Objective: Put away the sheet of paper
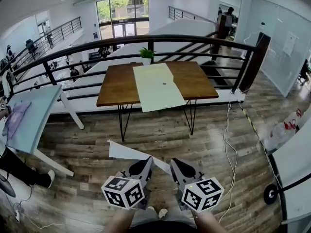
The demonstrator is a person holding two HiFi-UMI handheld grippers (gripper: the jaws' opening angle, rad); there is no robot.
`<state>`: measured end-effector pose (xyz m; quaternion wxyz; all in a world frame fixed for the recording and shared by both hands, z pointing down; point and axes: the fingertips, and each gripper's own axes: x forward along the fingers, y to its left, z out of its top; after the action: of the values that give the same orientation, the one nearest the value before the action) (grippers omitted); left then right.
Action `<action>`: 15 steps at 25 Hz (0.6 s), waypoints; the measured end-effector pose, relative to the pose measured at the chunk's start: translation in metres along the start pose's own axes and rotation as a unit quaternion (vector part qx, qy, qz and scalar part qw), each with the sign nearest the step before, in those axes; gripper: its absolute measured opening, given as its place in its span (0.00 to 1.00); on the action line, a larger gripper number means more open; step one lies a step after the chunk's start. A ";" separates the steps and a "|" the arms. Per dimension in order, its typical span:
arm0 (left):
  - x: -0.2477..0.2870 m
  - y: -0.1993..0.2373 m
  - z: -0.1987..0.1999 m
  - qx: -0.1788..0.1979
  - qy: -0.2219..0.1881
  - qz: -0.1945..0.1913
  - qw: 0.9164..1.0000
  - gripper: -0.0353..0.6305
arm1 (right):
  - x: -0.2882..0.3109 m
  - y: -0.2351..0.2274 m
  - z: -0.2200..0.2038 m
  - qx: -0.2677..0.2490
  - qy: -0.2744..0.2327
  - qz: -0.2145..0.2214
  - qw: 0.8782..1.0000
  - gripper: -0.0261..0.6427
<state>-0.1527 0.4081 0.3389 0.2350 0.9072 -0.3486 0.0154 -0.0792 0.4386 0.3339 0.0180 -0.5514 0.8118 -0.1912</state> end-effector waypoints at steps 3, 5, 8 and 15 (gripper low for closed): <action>0.003 -0.002 -0.002 -0.001 -0.003 0.005 1.000 0.09 | -0.004 -0.005 0.002 0.014 -0.010 0.009 1.000 0.08; 0.004 -0.004 -0.006 -0.001 -0.005 0.008 1.000 0.09 | -0.006 -0.009 0.000 0.015 -0.010 0.010 1.000 0.08; 0.009 -0.005 -0.011 -0.003 -0.002 0.011 1.000 0.09 | -0.007 -0.017 -0.004 0.016 -0.005 0.010 1.000 0.08; 0.030 -0.002 -0.012 -0.009 0.003 0.014 1.000 0.09 | -0.003 -0.039 -0.008 0.026 0.002 0.008 1.000 0.08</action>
<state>-0.1274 0.3963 0.3546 0.2438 0.9002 -0.3603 0.0185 -0.0456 0.4309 0.3536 0.0320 -0.5437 0.8110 -0.2135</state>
